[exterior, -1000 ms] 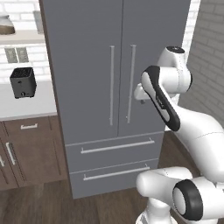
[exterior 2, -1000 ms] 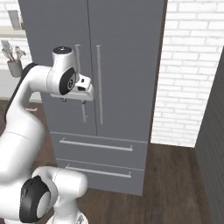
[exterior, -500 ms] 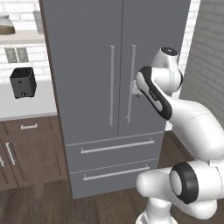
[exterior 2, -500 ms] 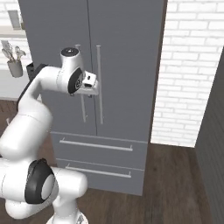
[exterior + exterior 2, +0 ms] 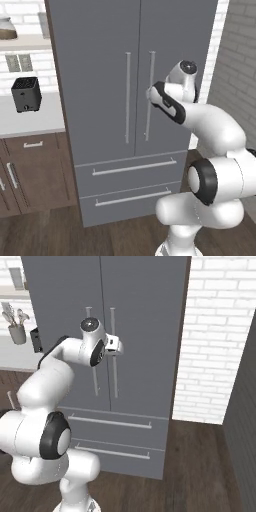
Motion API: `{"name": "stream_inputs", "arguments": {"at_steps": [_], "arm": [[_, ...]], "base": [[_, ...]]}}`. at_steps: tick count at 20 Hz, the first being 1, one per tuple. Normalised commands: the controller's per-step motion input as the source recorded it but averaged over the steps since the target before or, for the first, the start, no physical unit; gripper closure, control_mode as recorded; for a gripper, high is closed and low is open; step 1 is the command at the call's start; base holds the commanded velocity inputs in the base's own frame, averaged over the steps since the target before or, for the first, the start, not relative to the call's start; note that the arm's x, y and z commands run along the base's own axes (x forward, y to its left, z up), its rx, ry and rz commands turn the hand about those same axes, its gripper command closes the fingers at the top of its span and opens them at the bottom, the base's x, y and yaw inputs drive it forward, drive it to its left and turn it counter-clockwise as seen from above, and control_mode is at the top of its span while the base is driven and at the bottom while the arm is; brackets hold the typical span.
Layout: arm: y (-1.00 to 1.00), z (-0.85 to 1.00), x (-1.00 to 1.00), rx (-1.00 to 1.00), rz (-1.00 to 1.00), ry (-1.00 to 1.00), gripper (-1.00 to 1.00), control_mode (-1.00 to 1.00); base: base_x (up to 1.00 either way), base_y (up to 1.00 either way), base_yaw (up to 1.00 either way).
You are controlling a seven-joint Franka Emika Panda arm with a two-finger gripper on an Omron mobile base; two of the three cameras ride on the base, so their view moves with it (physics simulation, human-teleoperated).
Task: Take the strawberry from the fridge and place it on top of the pancake, located on the dining counter.
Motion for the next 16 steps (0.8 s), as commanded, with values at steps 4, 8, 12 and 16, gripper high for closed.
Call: {"name": "stream_inputs", "arguments": {"at_steps": [4, 8, 12, 16], "arm": [[0.00, 0.00, 0.79, 0.00, -0.05, -0.01, -1.00, -1.00], [0.00, 0.01, 0.64, 0.00, -0.07, 0.00, -1.00, -1.00], [0.00, 0.00, 0.66, 0.00, -0.06, 0.01, -1.00, -1.00], [0.00, -0.03, 0.34, 0.00, 0.00, -0.01, -1.00, -1.00]], "base": [[0.00, 0.00, 0.00], [0.00, 0.00, 0.00], [0.00, 0.00, 0.00], [0.00, 0.00, 0.00]]}}
